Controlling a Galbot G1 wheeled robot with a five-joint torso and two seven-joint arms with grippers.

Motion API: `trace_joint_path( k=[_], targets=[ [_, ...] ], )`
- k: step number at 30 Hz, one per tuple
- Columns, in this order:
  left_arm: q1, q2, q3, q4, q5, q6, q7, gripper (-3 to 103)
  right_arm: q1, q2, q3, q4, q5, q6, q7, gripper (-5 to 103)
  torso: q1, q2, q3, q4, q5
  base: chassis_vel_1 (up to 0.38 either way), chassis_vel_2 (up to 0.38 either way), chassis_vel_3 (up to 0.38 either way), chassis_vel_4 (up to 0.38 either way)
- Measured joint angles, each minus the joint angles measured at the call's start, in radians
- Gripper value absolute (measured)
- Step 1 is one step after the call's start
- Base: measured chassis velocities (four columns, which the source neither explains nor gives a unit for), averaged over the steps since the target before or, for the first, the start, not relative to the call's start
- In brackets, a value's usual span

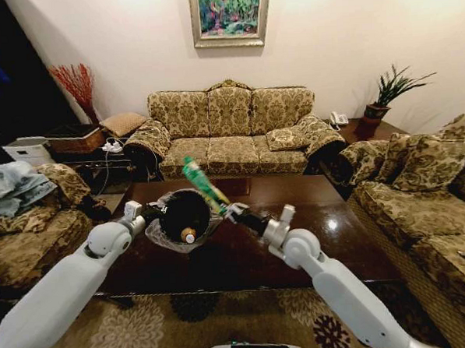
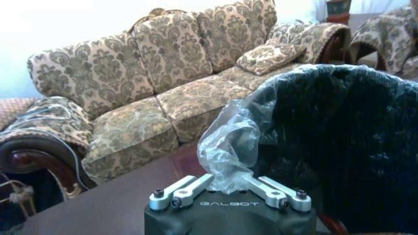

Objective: Move to the front of the table and place the trash on the table into the trash bin.

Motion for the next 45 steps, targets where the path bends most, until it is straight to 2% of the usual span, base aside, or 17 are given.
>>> trace_joint_path(
  k=[3, 4, 7, 11, 15, 20, 23, 25, 28, 31, 36, 38, 40, 41, 42, 43, 45],
  targets=[
    [-0.016, 0.000, 0.012, 0.025, 0.047, -0.026, 0.018, 0, 0.010, -0.093, -0.041, 0.081, 0.118, -0.062, 0.150, 0, 0.000, 0.000, 0.000, -0.0003, 0.0003, 0.000, 0.000, 0.000, 0.000],
    [-0.016, 0.000, 0.012, 0.025, 0.047, -0.026, 0.018, 0, 0.010, -0.093, -0.041, 0.081, 0.118, -0.062, 0.150, 0, 0.000, 0.000, 0.000, -0.0003, 0.0003, 0.000, 0.000, 0.000, 0.000],
    [-0.027, -0.010, 0.026, 0.047, 0.088, -0.050, 0.026, 0, 0.009, -0.198, -0.051, 0.140, 0.219, -0.101, 0.235, 0, 0.000, 0.000, 0.000, -0.0002, -0.0002, 0.000, 0.000, 0.000, 0.000],
    [-0.031, -0.024, 0.036, 0.049, 0.098, -0.057, 0.030, 0, 0.005, -0.217, -0.052, 0.168, 0.291, -0.121, 0.306, 0, 0.000, 0.000, 0.000, -0.0005, -0.0003, 0.000, 0.000, 0.000, 0.000],
    [-0.030, -0.033, 0.044, 0.031, 0.106, -0.067, 0.042, 0, 0.049, -0.136, -0.073, 0.165, 0.367, -0.134, 0.480, 0, 0.000, 0.000, 0.000, -0.0003, 0.0002, 0.000, 0.000, 0.000, 0.000],
    [-0.015, -0.022, 0.044, -0.001, 0.103, -0.069, 0.048, 0, 0.094, -0.068, -0.117, 0.128, 0.360, -0.124, 0.539, 0, 0.000, 0.000, 0.000, -0.0002, -0.0003, 0.000, 0.000, 0.000, 0.000],
    [0.002, -0.005, 0.028, -0.034, 0.098, -0.073, 0.057, 0, 0.161, 0.018, -0.169, 0.065, 0.338, -0.099, 0.623, -2, 0.000, 0.000, 0.000, 0.0001, 0.0002, 0.000, 0.000, 0.000, 0.000],
    [0.007, -0.003, 0.024, -0.040, 0.098, -0.075, 0.061, 0, 0.175, 0.035, -0.179, 0.048, 0.332, -0.095, 0.635, -2, 0.000, 0.000, 0.000, 0.0001, -0.0001, 0.000, 0.000, 0.000, 0.000],
    [0.022, -0.004, 0.016, -0.050, 0.097, -0.076, 0.067, 0, 0.192, 0.074, -0.192, 0.011, 0.292, -0.063, 0.608, 14, 0.000, 0.000, 0.000, -0.0001, -0.0003, 0.000, 0.000, 0.000, 0.000],
    [0.029, -0.007, 0.015, -0.050, 0.098, -0.076, 0.071, 0, 0.195, 0.092, -0.197, -0.011, 0.260, -0.043, 0.586, 25, 0.000, 0.000, 0.000, 0.0000, -0.0002, 0.000, 0.000, 0.000, 0.000],
    [0.033, -0.012, 0.015, -0.030, 0.101, -0.081, 0.073, 0, 0.182, 0.089, -0.185, -0.014, 0.230, -0.033, 0.454, 41, 0.000, 0.000, 0.000, -0.0002, -0.0002, 0.000, 0.000, 0.000, 0.000],
    [0.033, -0.013, 0.015, -0.028, 0.101, -0.081, 0.073, 0, 0.179, 0.087, -0.183, -0.012, 0.220, -0.034, 0.447, 46, 0.000, 0.000, 0.000, -0.0001, -0.0001, 0.000, 0.000, 0.000, 0.000],
    [0.033, -0.016, 0.015, -0.023, 0.101, -0.082, 0.073, 0, 0.160, 0.074, -0.173, -0.003, 0.126, -0.048, 0.427, 57, 0.000, 0.000, 0.000, 0.0000, 0.0000, 0.000, 0.000, 0.000, 0.000],
    [0.034, -0.017, 0.012, -0.020, 0.102, -0.084, 0.073, 0, 0.143, 0.058, -0.157, 0.008, 0.041, -0.073, 0.391, 62, 0.000, 0.000, 0.000, -0.0001, 0.0000, 0.000, 0.000, 0.000, 0.000],
    [0.035, -0.017, 0.010, -0.016, 0.103, -0.085, 0.073, 0, 0.133, 0.046, -0.147, 0.015, -0.011, -0.090, 0.361, 62, 0.000, 0.000, 0.000, -0.0005, 0.0000, 0.000, 0.000, 0.000, 0.000],
    [0.035, -0.017, 0.010, -0.016, 0.103, -0.085, 0.073, 0, 0.133, 0.046, -0.147, 0.015, -0.011, -0.090, 0.361, 62, 0.000, 0.000, 0.000, -0.0005, 0.0000, 0.000, 0.000, 0.000, 0.000],
    [0.037, -0.016, 0.006, -0.008, 0.104, -0.090, 0.073, 0, 0.116, 0.012, -0.128, 0.028, -0.096, -0.100, 0.295, 73, 0.000, 0.000, 0.000, -0.0003, 0.0000, 0.000, 0.000, 0.000, 0.000]
  ],
)
